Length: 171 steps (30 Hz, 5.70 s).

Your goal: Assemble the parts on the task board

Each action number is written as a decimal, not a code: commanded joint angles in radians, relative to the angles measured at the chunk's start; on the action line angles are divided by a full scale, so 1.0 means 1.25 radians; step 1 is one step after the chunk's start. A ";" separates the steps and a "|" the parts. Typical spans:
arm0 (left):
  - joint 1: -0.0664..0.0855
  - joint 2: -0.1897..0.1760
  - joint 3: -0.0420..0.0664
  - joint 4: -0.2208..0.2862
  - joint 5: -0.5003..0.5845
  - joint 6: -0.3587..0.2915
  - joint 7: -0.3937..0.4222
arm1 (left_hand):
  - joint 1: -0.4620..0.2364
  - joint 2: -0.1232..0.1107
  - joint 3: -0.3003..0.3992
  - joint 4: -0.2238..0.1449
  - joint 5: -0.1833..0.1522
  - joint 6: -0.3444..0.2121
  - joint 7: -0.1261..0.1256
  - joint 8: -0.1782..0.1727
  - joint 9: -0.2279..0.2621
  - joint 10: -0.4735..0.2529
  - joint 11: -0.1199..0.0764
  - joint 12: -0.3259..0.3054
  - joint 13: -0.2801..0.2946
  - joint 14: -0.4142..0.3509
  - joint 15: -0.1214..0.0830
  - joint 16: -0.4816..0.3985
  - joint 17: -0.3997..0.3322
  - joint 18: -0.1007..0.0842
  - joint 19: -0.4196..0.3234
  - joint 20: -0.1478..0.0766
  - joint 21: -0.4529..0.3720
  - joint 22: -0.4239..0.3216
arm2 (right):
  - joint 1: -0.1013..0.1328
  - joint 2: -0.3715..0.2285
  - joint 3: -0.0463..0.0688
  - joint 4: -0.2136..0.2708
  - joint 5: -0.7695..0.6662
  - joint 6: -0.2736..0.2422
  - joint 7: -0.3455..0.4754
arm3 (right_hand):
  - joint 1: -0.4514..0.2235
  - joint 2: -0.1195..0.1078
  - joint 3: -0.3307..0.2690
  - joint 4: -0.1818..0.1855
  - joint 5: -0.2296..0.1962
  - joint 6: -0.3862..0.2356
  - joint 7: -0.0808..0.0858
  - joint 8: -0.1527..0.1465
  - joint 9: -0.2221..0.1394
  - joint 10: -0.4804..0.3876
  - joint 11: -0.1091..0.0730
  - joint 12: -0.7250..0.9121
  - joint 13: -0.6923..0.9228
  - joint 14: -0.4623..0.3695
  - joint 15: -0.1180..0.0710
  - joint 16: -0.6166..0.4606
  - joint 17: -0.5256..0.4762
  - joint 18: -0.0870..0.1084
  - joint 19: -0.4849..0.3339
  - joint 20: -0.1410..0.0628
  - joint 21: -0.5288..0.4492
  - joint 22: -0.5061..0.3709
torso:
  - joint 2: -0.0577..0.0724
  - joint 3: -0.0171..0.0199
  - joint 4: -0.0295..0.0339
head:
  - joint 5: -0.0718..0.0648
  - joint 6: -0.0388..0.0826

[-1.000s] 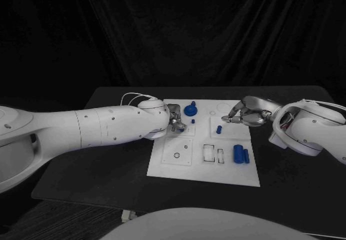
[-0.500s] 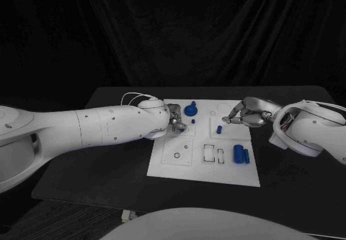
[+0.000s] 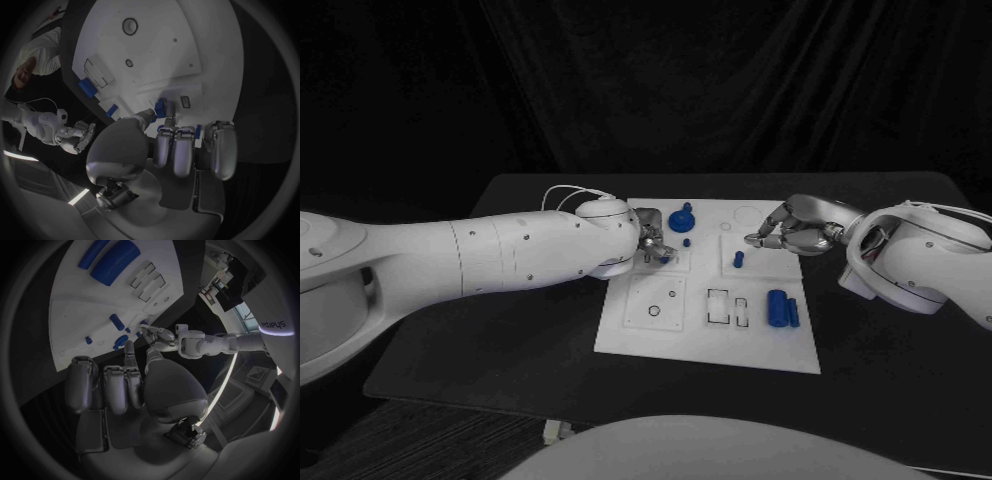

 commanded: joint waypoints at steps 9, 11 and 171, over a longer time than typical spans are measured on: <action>-0.007 0.002 -0.005 0.003 0.012 0.007 0.018 | -0.003 0.000 -0.012 0.003 -0.003 0.010 0.003 0.010 -0.107 0.055 0.005 -0.011 0.185 0.084 0.005 0.002 0.211 0.015 0.007 0.006 -0.008 0.168 | -0.003 0.000 0.000 -0.001 -0.001 0.009 -0.014 | 0.008 -0.002 0.001 -0.004 0.002 0.005 0.000 0.004 0.001 0.034 -0.005 -0.005 0.110 0.062 -0.005 -0.004 0.126 0.010 0.001 0.004 -0.004 0.155 | -0.001 -0.0001 0.0003 | 0.002 0.000; -0.007 0.002 -0.005 0.003 0.012 0.006 0.018 | 0.000 0.000 -0.014 0.003 0.000 0.011 0.002 0.014 -0.104 0.054 0.004 -0.012 0.184 0.084 0.005 0.002 0.211 0.015 0.007 0.005 -0.008 0.168 | -0.003 0.000 0.000 -0.001 -0.001 0.010 -0.014 | 0.010 -0.001 0.001 -0.003 0.002 0.005 0.000 0.004 0.001 0.034 -0.005 -0.005 0.110 0.062 -0.005 -0.004 0.126 0.010 0.001 0.003 -0.004 0.155 | 0.000 -0.0002 0.0000 | 0.002 0.000; 0.067 0.014 -0.003 -0.223 -0.012 0.060 0.196 | 0.071 -0.017 -0.173 0.057 0.073 0.148 -0.033 -0.030 -0.074 0.083 -0.026 0.028 0.211 0.084 -0.020 0.002 0.211 0.009 0.021 -0.019 0.021 0.175 | -0.011 0.008 0.001 -0.022 0.011 -0.026 0.038 | 0.013 -0.007 -0.017 0.005 0.003 0.010 -0.001 0.003 0.000 0.042 -0.005 0.000 0.120 0.066 -0.006 0.000 0.134 0.006 0.011 0.002 0.012 0.161 | 0.000 -0.0004 -0.0001 | -0.012 0.000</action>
